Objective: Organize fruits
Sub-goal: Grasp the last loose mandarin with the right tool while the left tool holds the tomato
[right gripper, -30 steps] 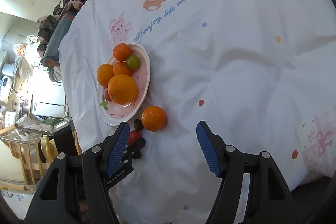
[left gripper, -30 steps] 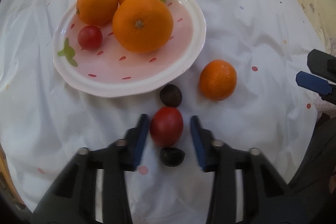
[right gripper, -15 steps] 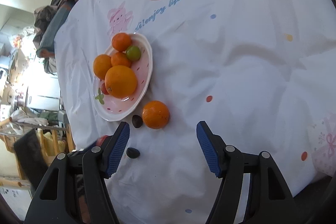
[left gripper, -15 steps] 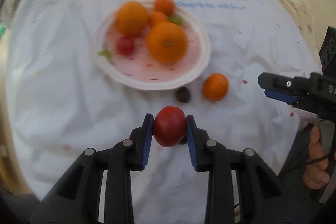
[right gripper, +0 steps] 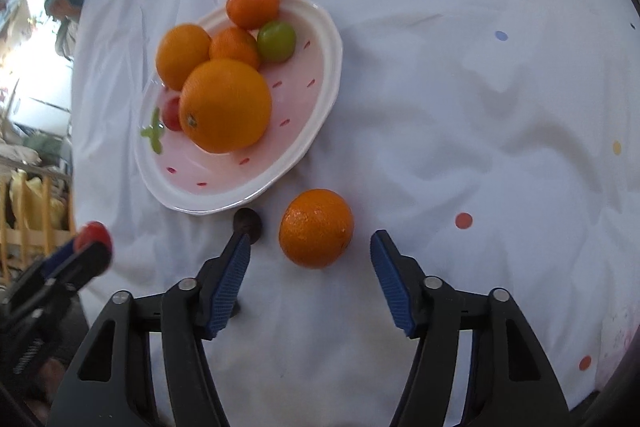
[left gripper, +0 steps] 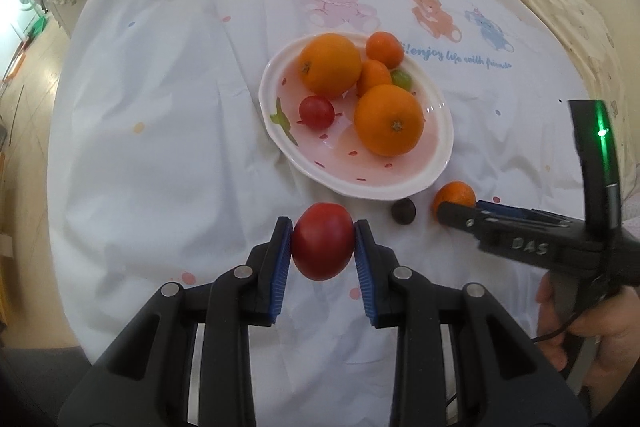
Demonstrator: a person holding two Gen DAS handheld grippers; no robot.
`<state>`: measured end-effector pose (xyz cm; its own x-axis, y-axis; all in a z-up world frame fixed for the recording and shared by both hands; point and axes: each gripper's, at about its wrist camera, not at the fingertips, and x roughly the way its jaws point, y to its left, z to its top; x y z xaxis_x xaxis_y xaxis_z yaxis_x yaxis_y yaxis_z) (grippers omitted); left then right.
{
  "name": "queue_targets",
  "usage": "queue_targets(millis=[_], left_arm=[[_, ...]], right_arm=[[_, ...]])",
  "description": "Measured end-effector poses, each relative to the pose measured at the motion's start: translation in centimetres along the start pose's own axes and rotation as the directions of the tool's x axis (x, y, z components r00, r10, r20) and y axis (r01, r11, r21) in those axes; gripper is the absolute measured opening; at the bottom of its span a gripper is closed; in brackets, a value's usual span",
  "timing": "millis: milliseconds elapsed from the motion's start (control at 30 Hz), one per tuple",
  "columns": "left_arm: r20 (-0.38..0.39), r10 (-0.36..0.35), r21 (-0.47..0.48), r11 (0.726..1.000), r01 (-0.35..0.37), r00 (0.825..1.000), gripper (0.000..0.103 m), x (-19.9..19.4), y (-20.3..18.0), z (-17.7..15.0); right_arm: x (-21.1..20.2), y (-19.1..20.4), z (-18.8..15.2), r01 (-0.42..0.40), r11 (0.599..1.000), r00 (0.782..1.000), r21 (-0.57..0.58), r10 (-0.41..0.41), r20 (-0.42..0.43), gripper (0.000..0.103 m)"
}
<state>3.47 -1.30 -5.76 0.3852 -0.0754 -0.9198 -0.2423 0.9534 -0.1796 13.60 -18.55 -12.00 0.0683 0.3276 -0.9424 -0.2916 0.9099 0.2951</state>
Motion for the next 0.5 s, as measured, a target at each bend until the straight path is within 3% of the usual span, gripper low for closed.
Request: queue_targets(millis=[67,200,367,500], left_arm=[[0.004,0.002,0.006,1.000,-0.002,1.000,0.027,0.0,-0.1,0.0],[0.009,0.003,0.015,1.000,-0.003,1.000,0.027,0.1,-0.3,0.2],[0.009,0.002,0.009,1.000,-0.002,1.000,0.027,0.1,-0.2,0.4],[0.018,0.004,-0.011,1.000,-0.004,1.000,0.027,0.0,0.3,0.9]], right_arm=[[0.3,0.0,0.1,0.011,1.000,1.000,-0.003,-0.011,0.003,0.063],[0.7,0.0,0.4,0.020,1.000,1.000,-0.013,-0.020,-0.004,0.042],[-0.3,-0.8,-0.1,-0.041,0.999,0.999,0.029,0.041,0.002,0.041],[-2.9,-2.1,-0.2,-0.076,0.994,0.996,0.079,0.072,0.059,0.041]])
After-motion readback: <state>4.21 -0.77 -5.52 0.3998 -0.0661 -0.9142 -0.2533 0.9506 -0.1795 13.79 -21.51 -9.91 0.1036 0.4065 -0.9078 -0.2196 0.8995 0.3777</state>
